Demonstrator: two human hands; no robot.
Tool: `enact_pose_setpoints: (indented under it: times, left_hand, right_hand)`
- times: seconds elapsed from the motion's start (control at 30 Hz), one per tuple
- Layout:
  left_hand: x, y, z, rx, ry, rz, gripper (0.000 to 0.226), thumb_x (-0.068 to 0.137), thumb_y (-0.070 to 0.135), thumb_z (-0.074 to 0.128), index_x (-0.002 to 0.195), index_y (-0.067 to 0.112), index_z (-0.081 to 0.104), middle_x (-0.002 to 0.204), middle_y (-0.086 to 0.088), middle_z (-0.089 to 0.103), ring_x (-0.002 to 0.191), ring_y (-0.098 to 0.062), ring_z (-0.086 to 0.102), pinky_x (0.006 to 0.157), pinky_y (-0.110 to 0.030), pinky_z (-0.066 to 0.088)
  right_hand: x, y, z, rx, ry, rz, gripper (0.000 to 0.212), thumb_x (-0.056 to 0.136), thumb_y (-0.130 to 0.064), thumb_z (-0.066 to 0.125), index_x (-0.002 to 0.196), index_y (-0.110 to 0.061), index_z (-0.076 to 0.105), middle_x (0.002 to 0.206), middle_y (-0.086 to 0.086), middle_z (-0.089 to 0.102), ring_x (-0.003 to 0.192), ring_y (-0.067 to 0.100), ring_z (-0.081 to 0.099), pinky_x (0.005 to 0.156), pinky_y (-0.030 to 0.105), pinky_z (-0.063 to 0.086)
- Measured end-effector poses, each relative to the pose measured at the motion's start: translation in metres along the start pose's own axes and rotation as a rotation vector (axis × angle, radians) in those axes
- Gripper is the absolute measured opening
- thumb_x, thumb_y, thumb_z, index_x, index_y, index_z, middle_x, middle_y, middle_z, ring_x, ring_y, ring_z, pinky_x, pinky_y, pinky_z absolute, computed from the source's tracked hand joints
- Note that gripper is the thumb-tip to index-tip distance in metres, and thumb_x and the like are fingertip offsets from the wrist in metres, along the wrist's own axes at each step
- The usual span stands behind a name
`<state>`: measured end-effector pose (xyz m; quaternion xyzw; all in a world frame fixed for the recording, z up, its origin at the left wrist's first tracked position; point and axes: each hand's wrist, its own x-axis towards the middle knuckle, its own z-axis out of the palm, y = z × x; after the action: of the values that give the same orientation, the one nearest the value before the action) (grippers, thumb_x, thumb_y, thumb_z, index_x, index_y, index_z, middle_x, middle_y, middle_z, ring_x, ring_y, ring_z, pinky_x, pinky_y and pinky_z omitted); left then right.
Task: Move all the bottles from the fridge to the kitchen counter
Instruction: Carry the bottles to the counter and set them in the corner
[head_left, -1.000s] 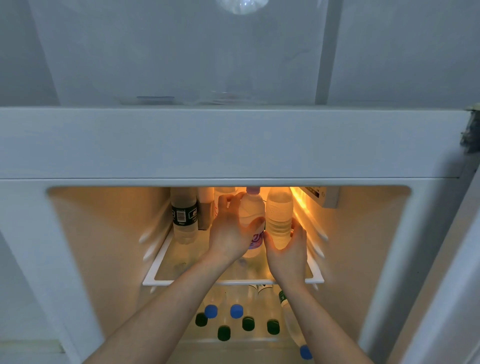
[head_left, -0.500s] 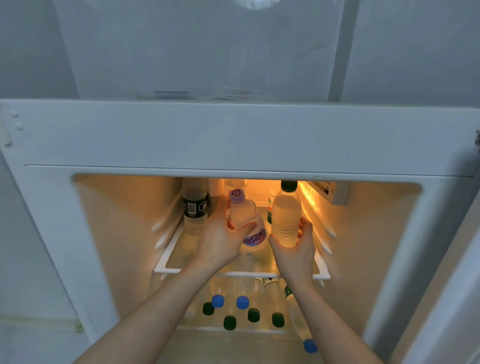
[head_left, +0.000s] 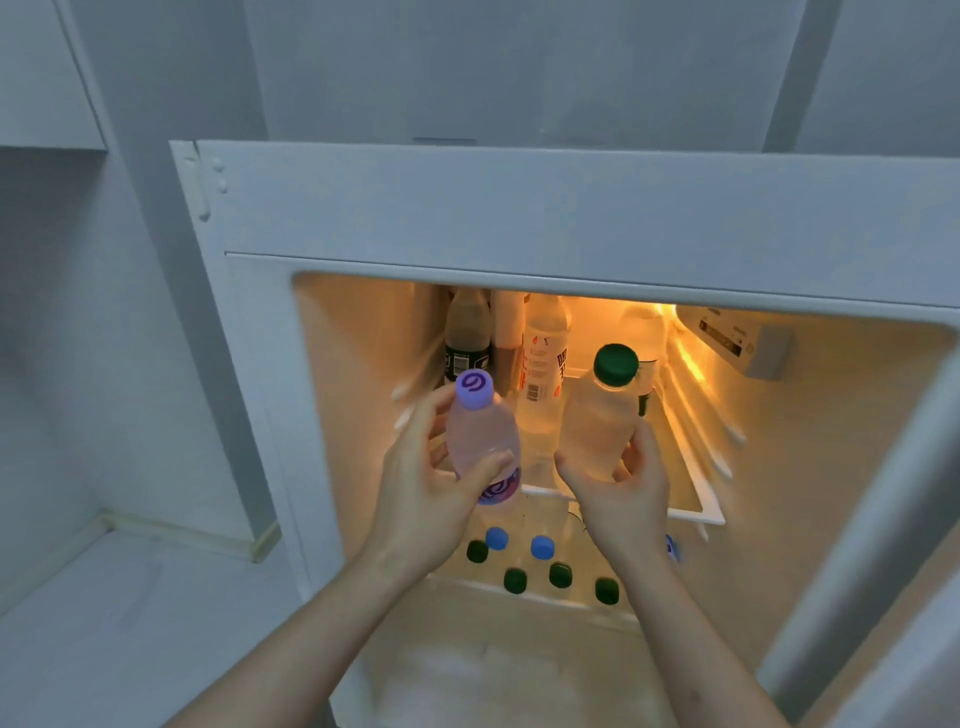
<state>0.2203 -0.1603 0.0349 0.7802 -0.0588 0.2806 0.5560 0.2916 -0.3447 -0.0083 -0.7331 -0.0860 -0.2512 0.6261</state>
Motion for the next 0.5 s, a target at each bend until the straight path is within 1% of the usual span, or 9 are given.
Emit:
enact_pose_setpoints:
  times: [0.07,0.1,0.13,0.2,0.27,0.3,0.37,0.43,0.5]
  left_hand:
    - [-0.02,0.007,-0.021,-0.014,0.016,-0.01,0.067,0.08,0.019,0.085,0.134,0.041,0.052,0.129,0.024,0.059,0.122,-0.001,0.056,0.092,-0.017,0.054]
    - [-0.031,0.009,-0.032,-0.002,0.025,-0.015,0.066,0.08,0.017,0.085,0.134,0.038,0.054,0.129,0.023,0.06,0.122,-0.003,0.057,0.093,-0.016,0.052]
    - [-0.042,0.011,-0.042,0.007,0.037,-0.022,0.065,0.079,0.015,0.085,0.132,0.037,0.055,0.127,0.022,0.062,0.122,-0.004,0.058,0.093,-0.015,0.051]
    - [-0.068,0.012,-0.069,0.015,0.075,-0.058,0.065,0.077,0.01,0.087,0.13,0.035,0.058,0.124,0.021,0.065,0.119,-0.004,0.061,0.091,-0.014,0.05]
    - [-0.095,0.012,-0.096,0.017,0.107,-0.111,0.065,0.076,0.009,0.088,0.128,0.035,0.06,0.123,0.019,0.067,0.116,-0.005,0.062,0.091,-0.016,0.052]
    - [-0.109,0.012,-0.108,0.026,0.12,-0.137,0.065,0.076,0.01,0.088,0.129,0.035,0.06,0.123,0.019,0.067,0.116,-0.005,0.063,0.091,-0.017,0.052]
    - [-0.14,0.011,-0.135,0.049,0.159,-0.19,0.067,0.076,0.01,0.088,0.13,0.037,0.059,0.124,0.021,0.067,0.115,-0.004,0.063,0.091,-0.019,0.053]
    - [-0.175,0.014,-0.166,0.071,0.216,-0.243,0.068,0.075,0.011,0.089,0.128,0.042,0.059,0.123,0.022,0.066,0.114,-0.005,0.063,0.092,-0.022,0.054]
    - [-0.206,0.018,-0.193,0.115,0.265,-0.277,0.066,0.075,0.015,0.09,0.126,0.044,0.06,0.124,0.022,0.066,0.117,-0.008,0.062,0.095,-0.029,0.053]
  right_hand:
    - [-0.014,-0.014,0.007,0.021,-0.06,-0.01,0.068,0.072,-0.015,0.092,0.121,-0.042,0.052,0.106,-0.034,0.059,0.101,-0.019,0.055,0.071,-0.003,0.043]
    - [-0.023,-0.021,0.01,0.03,-0.094,-0.013,0.067,0.072,-0.012,0.091,0.115,-0.046,0.053,0.102,-0.038,0.06,0.1,-0.02,0.055,0.071,-0.002,0.044]
    - [-0.032,-0.027,0.012,0.037,-0.128,-0.017,0.065,0.071,-0.01,0.091,0.11,-0.047,0.053,0.1,-0.04,0.061,0.099,-0.018,0.056,0.071,0.002,0.047]
    - [-0.054,-0.043,0.023,0.056,-0.21,-0.02,0.064,0.07,-0.009,0.091,0.107,-0.047,0.055,0.1,-0.04,0.063,0.099,-0.014,0.059,0.072,0.009,0.048]
    - [-0.078,-0.057,0.035,0.078,-0.289,-0.014,0.062,0.069,-0.005,0.09,0.104,-0.044,0.058,0.098,-0.041,0.065,0.097,-0.015,0.061,0.073,0.008,0.047]
    - [-0.089,-0.064,0.041,0.099,-0.328,-0.02,0.061,0.068,0.001,0.089,0.101,-0.041,0.059,0.095,-0.04,0.066,0.093,-0.015,0.063,0.071,0.008,0.049]
    - [-0.117,-0.076,0.058,0.134,-0.401,-0.021,0.059,0.068,0.01,0.086,0.098,-0.034,0.061,0.092,-0.03,0.07,0.088,-0.008,0.067,0.071,0.01,0.051]
    - [-0.151,-0.091,0.077,0.172,-0.483,0.008,0.058,0.07,0.009,0.086,0.102,-0.034,0.062,0.094,-0.026,0.072,0.09,-0.005,0.069,0.074,0.012,0.052]
    - [-0.181,-0.104,0.091,0.198,-0.57,0.035,0.056,0.071,0.004,0.087,0.107,-0.034,0.064,0.099,-0.022,0.074,0.094,-0.001,0.07,0.077,0.014,0.054]
